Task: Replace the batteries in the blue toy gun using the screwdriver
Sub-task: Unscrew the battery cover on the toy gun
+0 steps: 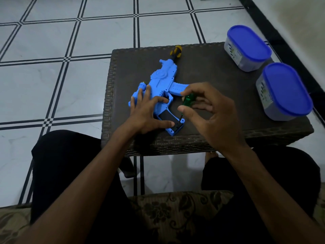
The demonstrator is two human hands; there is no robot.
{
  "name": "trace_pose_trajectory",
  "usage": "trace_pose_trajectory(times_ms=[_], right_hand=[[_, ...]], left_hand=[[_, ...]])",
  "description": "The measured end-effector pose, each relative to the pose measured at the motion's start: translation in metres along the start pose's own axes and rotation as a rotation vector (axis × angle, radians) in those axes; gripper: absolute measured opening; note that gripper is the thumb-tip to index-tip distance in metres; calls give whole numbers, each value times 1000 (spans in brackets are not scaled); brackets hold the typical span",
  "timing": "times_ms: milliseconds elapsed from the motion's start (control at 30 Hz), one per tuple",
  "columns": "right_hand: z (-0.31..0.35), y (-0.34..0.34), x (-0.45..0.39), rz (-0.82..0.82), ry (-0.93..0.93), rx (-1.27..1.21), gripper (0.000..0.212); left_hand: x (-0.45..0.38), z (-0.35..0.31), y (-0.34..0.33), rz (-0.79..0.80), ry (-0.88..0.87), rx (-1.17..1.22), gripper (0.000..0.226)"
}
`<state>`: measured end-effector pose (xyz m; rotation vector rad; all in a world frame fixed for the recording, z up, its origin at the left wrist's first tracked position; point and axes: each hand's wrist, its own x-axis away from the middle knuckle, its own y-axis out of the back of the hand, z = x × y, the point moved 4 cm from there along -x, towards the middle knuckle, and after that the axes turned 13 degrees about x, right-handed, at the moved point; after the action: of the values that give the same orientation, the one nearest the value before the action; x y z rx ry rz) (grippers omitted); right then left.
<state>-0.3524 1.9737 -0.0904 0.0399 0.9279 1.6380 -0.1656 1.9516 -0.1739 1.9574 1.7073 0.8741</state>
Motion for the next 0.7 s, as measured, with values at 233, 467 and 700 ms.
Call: trace_pose_trajectory(times_ms=[233, 467, 700], right_hand=[[-7, 1, -2, -86, -25, -24, 15], [-4, -2, -16, 78, -57, -84, 22], [5, -6, -30, 98, 69, -20, 18]], left_hand=[[-2, 2, -2, 4, 4, 7, 73], [1, 1, -2, 13, 2, -7, 74], [2, 0, -2, 11, -8, -13, 82]])
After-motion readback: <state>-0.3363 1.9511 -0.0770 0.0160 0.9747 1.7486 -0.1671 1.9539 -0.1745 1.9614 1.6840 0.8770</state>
